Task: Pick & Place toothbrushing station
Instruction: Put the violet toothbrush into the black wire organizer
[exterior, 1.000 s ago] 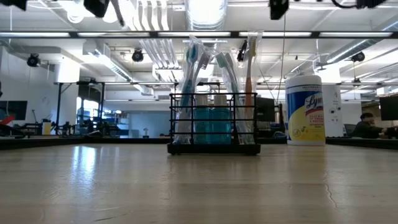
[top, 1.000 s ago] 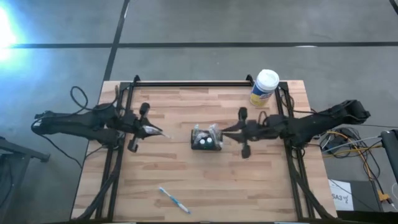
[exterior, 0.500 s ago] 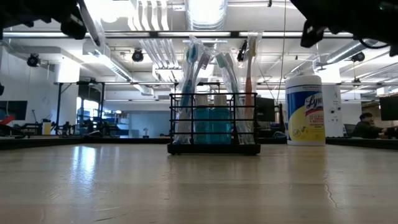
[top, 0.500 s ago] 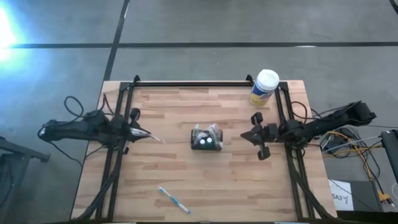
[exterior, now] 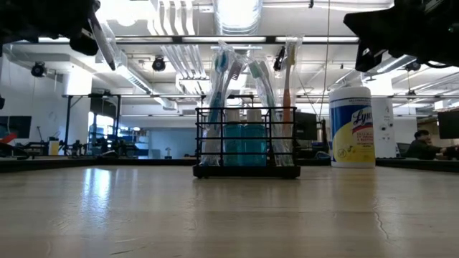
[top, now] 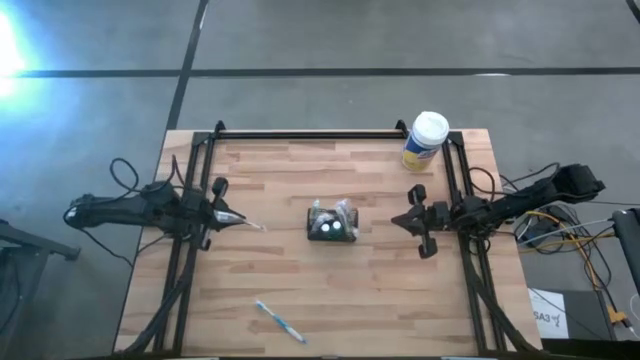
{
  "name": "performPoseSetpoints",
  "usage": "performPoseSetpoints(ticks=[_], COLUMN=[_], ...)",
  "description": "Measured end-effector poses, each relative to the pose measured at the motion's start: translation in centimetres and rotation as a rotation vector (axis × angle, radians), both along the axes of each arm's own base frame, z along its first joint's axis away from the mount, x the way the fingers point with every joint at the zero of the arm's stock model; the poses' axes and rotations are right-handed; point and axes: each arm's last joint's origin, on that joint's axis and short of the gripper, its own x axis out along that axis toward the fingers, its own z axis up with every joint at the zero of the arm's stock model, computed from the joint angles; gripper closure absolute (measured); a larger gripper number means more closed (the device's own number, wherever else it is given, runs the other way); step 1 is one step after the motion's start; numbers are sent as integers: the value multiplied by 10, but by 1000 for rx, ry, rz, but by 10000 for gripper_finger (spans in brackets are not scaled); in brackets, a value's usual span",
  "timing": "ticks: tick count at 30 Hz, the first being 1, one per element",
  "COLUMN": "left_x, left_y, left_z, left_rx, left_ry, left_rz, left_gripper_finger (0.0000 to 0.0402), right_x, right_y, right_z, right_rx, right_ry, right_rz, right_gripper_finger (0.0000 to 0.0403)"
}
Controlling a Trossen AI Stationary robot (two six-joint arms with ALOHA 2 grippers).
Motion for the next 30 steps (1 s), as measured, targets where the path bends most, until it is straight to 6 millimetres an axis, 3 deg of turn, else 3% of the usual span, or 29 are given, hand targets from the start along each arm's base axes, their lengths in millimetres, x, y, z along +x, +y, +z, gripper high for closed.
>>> performPoseSetpoints(ticks=[6, 10, 13, 22, 30], left_x=[3, 9, 19, 77, 125], left_y=[0, -2, -3, -5, -1], left_z=[2, 18, 33, 56, 40], left_rx=[-17, -40, -21, 90, 87], left_ry=[-39, -201, -209, -116, 36], left_rz=[-1, -68, -96, -63, -44], left_gripper_finger=[376, 376, 376, 376, 376], right_x=[0, 0, 0, 0, 0], right_y=[0, 0, 0, 0, 0], right_z=[-1, 0, 2, 2, 1], right_rx=[-2, -4, -4, -19, -19], right_ry=[8, 2, -18, -19, -16], right_rz=[0, -2, -3, -7, -7], right_gripper_finger=[394, 394, 394, 394, 394])
